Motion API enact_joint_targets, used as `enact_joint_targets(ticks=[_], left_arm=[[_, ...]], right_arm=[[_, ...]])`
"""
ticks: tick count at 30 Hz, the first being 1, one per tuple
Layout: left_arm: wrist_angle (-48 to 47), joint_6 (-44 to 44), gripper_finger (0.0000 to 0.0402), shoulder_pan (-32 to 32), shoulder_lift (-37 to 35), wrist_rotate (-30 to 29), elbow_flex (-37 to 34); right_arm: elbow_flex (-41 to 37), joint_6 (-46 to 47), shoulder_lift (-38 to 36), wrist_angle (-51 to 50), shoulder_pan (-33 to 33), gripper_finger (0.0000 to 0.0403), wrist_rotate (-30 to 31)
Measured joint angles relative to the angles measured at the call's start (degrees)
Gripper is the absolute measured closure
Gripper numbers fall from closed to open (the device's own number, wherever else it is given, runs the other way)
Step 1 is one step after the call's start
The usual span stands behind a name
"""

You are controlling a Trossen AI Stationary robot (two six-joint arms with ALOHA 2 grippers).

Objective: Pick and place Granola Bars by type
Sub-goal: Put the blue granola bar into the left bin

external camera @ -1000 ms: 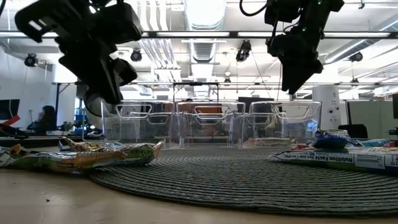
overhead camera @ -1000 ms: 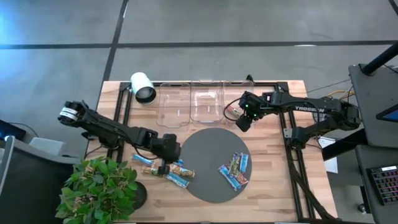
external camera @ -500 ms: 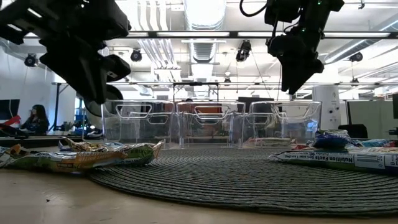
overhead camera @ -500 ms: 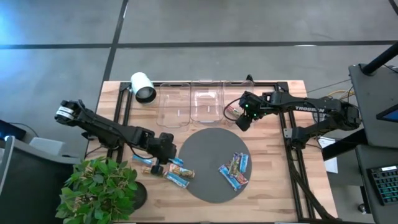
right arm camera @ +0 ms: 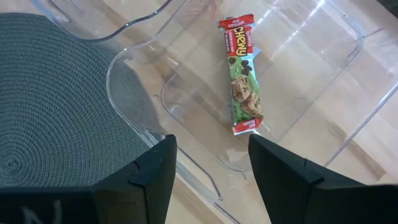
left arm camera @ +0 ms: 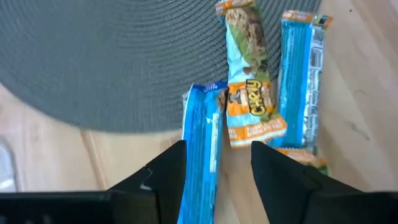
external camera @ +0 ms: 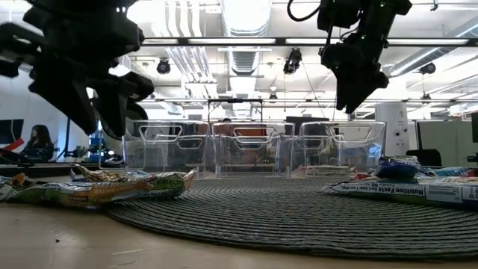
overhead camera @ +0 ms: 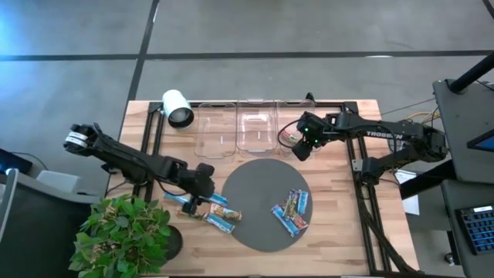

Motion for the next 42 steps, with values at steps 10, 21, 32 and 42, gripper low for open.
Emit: enact_joint_targets(ticks=[10, 21, 32, 42], left_arm=[[2.51, 2.33, 0.0239, 0.48, 4.90, -4.56, -3.53], [2.55, 1.98, 0.0239, 0.96, 11.64, -4.94, -1.18], [1.01, 0.95, 0.0270, 0.96, 13.10, -4.46, 0.72], [-0.91, -16.99, 0.0312, 1.82, 11.35, 1.30, 4.84]], right_arm=[[0.00, 0.07, 0.00, -0.02, 0.02, 0.0211, -0.04], [0.00, -0.14, 0.00, -0.09, 0.02, 0.0211, -0.11], [0.00, -0.39, 0.00, -0.28, 0.07, 0.0211, -0.11], [0.00, 1.06, -1.72, 1.48, 0.07, 0.0220, 1.06]])
